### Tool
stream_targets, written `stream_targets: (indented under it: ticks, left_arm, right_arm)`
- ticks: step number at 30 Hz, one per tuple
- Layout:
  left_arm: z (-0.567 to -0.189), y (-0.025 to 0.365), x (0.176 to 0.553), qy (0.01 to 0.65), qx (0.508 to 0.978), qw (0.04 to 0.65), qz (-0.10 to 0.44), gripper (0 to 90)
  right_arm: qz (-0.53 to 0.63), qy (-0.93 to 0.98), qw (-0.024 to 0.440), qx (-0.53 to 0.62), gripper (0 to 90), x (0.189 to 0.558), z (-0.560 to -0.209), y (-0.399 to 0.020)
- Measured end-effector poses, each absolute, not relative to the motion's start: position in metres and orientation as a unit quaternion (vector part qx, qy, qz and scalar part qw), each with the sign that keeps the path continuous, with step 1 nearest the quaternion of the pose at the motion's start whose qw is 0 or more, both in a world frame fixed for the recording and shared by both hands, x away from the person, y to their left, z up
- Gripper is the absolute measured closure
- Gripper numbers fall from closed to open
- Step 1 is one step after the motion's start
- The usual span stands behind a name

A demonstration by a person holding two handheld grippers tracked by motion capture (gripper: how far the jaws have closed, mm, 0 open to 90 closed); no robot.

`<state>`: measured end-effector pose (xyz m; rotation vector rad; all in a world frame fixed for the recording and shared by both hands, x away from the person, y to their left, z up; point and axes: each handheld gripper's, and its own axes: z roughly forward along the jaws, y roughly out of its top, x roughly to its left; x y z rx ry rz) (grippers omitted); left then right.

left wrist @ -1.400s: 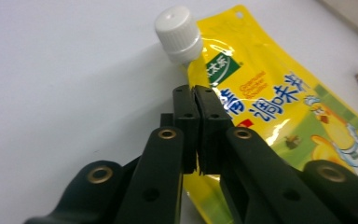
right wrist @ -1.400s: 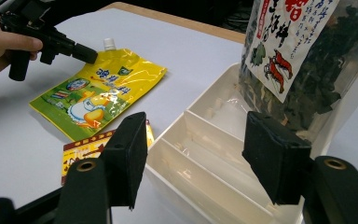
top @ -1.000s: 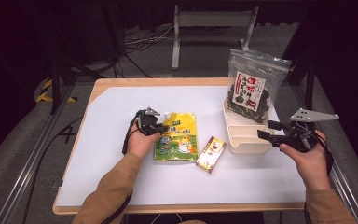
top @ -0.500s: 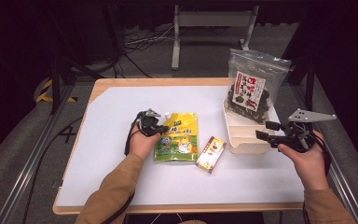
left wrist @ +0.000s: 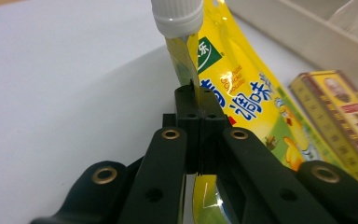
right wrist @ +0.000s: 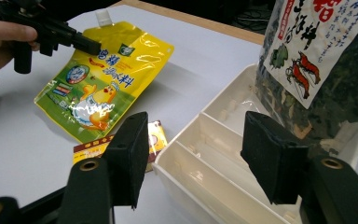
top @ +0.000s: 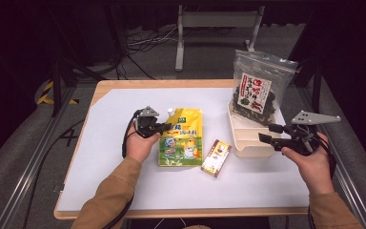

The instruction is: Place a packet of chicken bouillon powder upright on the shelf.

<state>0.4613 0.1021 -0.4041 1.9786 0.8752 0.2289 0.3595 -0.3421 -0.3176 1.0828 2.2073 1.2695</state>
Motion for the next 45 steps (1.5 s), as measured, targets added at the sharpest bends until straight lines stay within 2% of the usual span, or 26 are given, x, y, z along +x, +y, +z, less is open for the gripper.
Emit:
stream_targets:
  ticks: [5, 18, 30, 37, 45]
  left_arm:
    - [-0.38, 0.104, 0.444, 0.327, 0.801, 0.493, 0.091, 90.0]
    - [-0.345, 0.107, 0.409, 0.267, 0.795, 0.54, 0.078, 90.0]
    - [-0.324, 0.107, 0.386, 0.207, 0.802, 0.55, 0.109, 90.0]
    - [-0.312, 0.107, 0.375, 0.187, 0.794, 0.569, 0.104, 90.0]
    - [-0.306, 0.103, 0.364, 0.161, 0.788, 0.589, 0.083, 90.0]
  right_arm:
    - [0.45, 0.788, 0.187, 0.376, 42.4, 0.359, -0.314, -0.337]
    - [0.448, 0.8, 0.187, 0.354, 43.5, 0.354, -0.306, -0.327]
    - [0.449, 0.82, 0.172, 0.31, 48.1, 0.353, -0.299, -0.312]
    - [0.45, 0.834, 0.159, 0.278, 47.3, 0.354, -0.295, -0.293]
    - [0.46, 0.842, 0.127, 0.253, 40.8, 0.363, -0.3, -0.265]
